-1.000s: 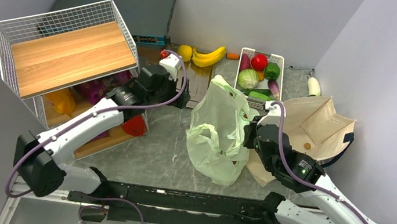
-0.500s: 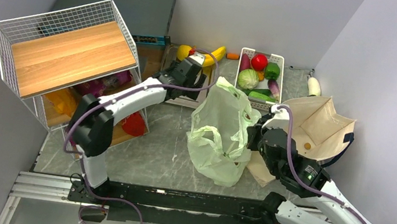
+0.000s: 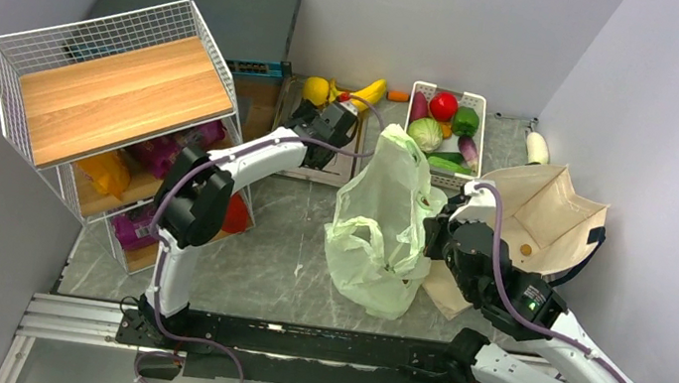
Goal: Place the food into the grocery bag and tie it
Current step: Pick up the fake fruit from the tray.
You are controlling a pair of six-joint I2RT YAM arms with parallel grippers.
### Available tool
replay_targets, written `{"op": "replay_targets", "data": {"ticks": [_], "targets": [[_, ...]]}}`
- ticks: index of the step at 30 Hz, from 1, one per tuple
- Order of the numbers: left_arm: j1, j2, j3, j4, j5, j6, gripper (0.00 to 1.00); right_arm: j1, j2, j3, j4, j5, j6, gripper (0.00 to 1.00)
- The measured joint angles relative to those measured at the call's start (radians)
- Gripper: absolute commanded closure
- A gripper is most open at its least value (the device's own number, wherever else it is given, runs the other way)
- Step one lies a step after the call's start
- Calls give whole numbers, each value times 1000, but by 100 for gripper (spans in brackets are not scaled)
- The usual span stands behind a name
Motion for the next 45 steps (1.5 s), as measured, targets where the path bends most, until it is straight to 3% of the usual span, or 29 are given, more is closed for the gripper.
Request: {"op": "replay_targets", "data": {"ticks": [20, 31, 36, 45], "targets": [[140, 66, -38, 13, 25, 139, 4, 0, -8, 0, -8, -23, -2, 100], [146, 94, -38, 16, 62, 156, 6, 0, 2, 0, -8, -33, 6, 100], [147, 132, -29, 18, 61, 163, 12, 0, 4, 0, -8, -33, 8, 100], [148, 164, -9, 37, 30, 206, 40, 0, 4, 0, -8, -33, 9, 100]]}}
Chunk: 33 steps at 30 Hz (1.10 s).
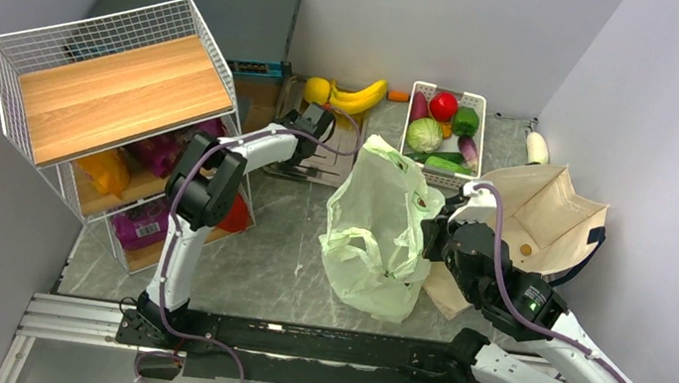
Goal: Place the food into the grocery bag and tie it
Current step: Pick up the fake fruit from the tray.
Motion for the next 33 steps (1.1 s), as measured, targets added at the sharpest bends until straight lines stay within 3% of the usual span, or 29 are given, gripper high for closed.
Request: {"op": "replay_targets", "data": {"ticks": [4, 10, 14, 33], "targets": [[5, 13, 5, 2, -16, 10, 56, 0, 0, 0, 0, 0, 0, 100], [6, 21, 24, 1, -9, 16, 89, 0, -1, -6, 0, 0, 0, 100], [6, 31, 53, -33, 14, 9, 100, 0, -1, -6, 0, 0, 0, 100], [-5, 31, 314, -325, 253, -133, 100, 0, 39, 1, 0, 0, -5, 100]]}}
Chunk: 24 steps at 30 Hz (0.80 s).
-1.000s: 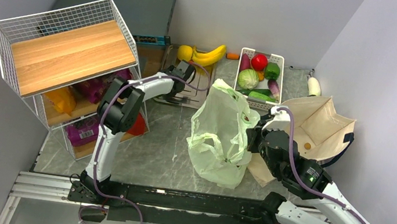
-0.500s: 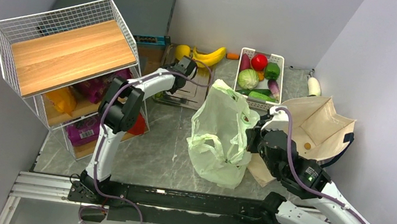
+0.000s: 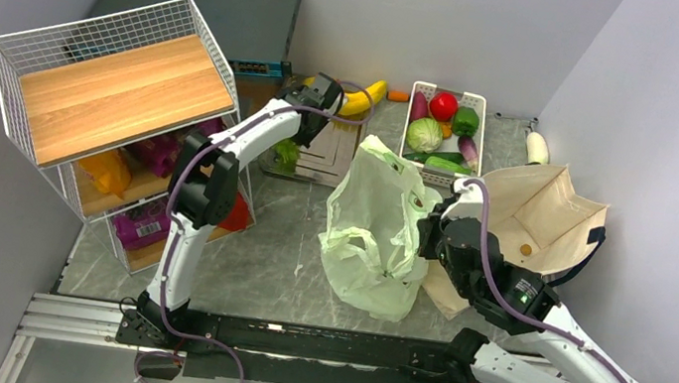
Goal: Place the food into the grocery bag and tie it
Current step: Pick up the fake fruit from the tray.
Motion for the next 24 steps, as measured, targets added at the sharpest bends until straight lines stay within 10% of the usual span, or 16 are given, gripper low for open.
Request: {"op": "replay_targets", "data": {"ticks": [24], "targets": [[-68, -219, 40, -188, 178, -165, 100, 0, 50, 106, 25, 61, -68, 100]]}}
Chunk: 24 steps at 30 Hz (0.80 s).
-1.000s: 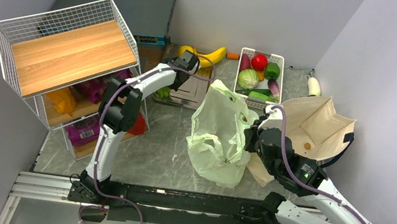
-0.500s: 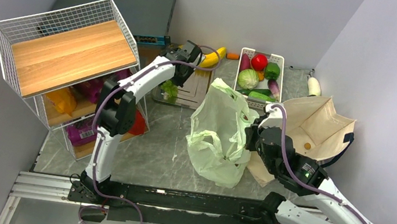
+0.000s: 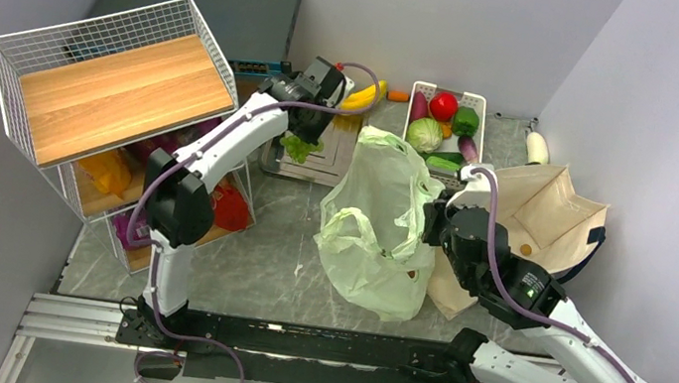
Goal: Place the food into the grocery bag and tie it
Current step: Pick up the fake fruit from the tray, then place the fake fruit in the grocery bag.
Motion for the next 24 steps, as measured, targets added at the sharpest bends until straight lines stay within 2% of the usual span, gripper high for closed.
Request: {"op": "replay_targets", "data": {"ticks": [17, 24], "targets": [[-32, -283, -33, -34, 14, -16, 100, 0, 19, 0, 26, 26, 28, 100], [-60, -351, -34, -64, 0, -18, 100, 0, 26, 0, 41, 26, 34, 100]]}}
